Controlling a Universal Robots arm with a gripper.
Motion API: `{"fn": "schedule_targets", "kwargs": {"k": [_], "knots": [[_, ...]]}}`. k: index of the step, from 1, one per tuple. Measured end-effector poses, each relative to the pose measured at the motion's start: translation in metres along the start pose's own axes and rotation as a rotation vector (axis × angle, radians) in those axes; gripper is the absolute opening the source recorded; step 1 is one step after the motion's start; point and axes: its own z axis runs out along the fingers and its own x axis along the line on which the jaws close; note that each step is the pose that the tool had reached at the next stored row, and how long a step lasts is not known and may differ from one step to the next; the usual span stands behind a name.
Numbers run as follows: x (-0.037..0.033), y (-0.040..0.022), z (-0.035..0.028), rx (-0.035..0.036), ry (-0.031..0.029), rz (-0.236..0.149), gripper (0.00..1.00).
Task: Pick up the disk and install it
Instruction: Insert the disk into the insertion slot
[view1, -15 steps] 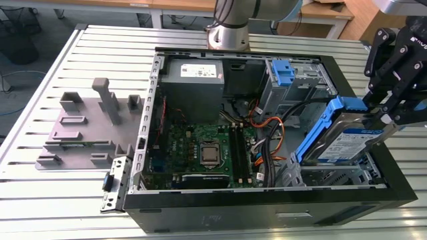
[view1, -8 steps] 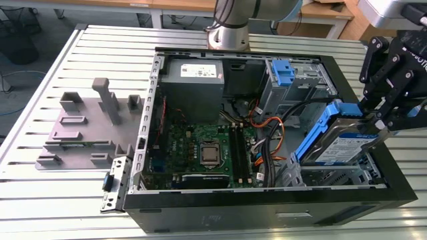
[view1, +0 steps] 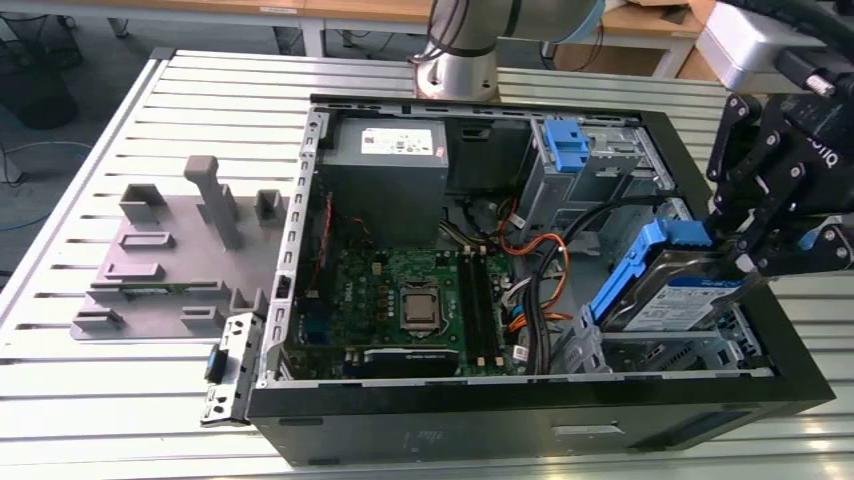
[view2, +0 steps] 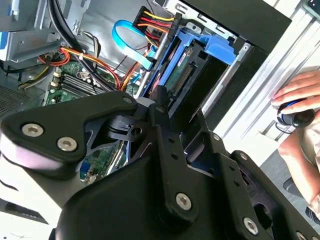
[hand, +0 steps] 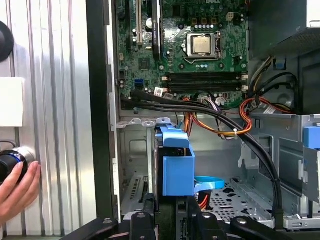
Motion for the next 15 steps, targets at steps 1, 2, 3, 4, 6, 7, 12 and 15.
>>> {"fn": "schedule_targets", "kwargs": {"k": [1, 2, 3, 4, 6, 7, 12, 15], "knots": [[0.0001, 0.0001, 0.0018, 0.0000, 0.0000, 0.000, 0.35], [0.0002, 0.0002, 0.0036, -0.0001, 0.0000, 0.000, 0.35], [0.0003, 0.0003, 0.0054, -0.0001, 0.0000, 0.000, 0.35], [0.0004, 0.0003, 0.0071, -0.0002, 0.0002, 0.000, 0.35], [0.0006, 0.0005, 0.0109, -0.0002, 0.0002, 0.000, 0.35], [0.0006, 0.0006, 0.0125, -0.0003, 0.0006, 0.000, 0.35], [0.0010, 0.0011, 0.0218, -0.0003, 0.0001, 0.000, 0.35], [0.0010, 0.0012, 0.0237, -0.0003, 0.0002, 0.000, 0.35]]}}
